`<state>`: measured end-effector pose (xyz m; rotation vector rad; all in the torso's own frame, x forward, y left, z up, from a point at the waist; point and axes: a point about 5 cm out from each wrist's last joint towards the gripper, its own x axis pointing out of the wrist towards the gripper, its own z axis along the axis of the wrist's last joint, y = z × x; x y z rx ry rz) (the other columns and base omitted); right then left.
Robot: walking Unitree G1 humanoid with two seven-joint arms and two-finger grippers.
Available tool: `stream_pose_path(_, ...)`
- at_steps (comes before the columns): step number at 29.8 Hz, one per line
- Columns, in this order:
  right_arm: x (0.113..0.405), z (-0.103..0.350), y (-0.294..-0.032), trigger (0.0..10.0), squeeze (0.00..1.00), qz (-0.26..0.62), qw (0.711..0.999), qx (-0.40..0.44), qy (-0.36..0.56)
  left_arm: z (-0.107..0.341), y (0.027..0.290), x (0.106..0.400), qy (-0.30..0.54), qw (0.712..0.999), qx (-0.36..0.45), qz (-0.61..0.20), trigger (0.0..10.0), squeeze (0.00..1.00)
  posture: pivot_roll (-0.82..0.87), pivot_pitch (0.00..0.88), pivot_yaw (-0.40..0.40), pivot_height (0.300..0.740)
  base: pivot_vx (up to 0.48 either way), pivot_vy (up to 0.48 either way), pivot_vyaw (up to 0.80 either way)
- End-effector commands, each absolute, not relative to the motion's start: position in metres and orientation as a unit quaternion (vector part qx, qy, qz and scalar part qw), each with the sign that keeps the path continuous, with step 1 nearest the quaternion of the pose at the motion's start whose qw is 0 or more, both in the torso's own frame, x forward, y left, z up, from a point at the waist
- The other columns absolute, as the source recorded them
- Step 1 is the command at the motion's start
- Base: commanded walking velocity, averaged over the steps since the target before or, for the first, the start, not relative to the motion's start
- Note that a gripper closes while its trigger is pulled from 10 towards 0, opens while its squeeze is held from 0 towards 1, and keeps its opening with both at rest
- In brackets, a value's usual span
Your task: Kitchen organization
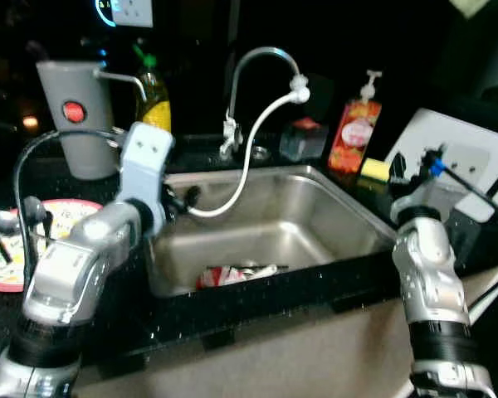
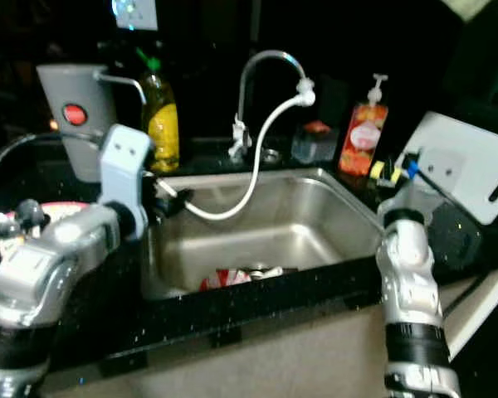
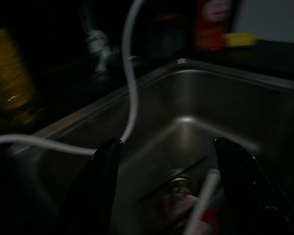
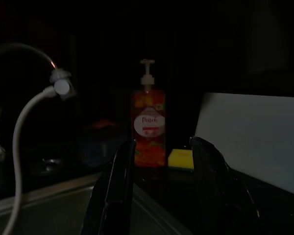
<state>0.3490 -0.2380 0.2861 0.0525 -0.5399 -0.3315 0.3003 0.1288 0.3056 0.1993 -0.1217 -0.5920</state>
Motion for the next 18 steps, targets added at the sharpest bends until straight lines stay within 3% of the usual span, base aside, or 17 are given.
stream_pose_path(1, 0.347, 0.281, -0.249, 10.0, 0.0, -0.191, 0.947, 0.007, -0.258, 0.303, 0.124, 0.293, -0.053, 0.94, 0.107, -0.321, 10.0, 0.0, 0.07, 0.03, -0.078, 0.74, 0.0, 0.0, 0.0)
stream_pose_path(9, 0.336, 0.267, -0.279, 10.0, 0.0, -0.296, 0.927, -0.06, -0.223, 0.305, 0.118, 0.271, -0.073, 0.906, 0.065, -0.411, 10.0, 0.0, 0.07, 0.036, -0.076, 0.74, 0.0, 0.0, 0.0)
stream_pose_path(11, 0.326, 0.259, -0.3, 10.0, 0.0, -0.353, 0.908, -0.102, -0.199, 0.3, 0.116, 0.259, -0.062, 0.888, 0.058, -0.451, 10.0, 0.0, 0.06, 0.041, -0.076, 0.74, 0.0, 0.0, 0.0)
stream_pose_path(18, 0.307, 0.244, -0.333, 10.0, 0.0, -0.436, 0.875, -0.14, -0.156, 0.281, 0.112, 0.244, -0.004, 0.861, 0.065, -0.505, 10.0, 0.0, 0.06, 0.047, -0.074, 0.74, 0.0, 0.0, 0.0)
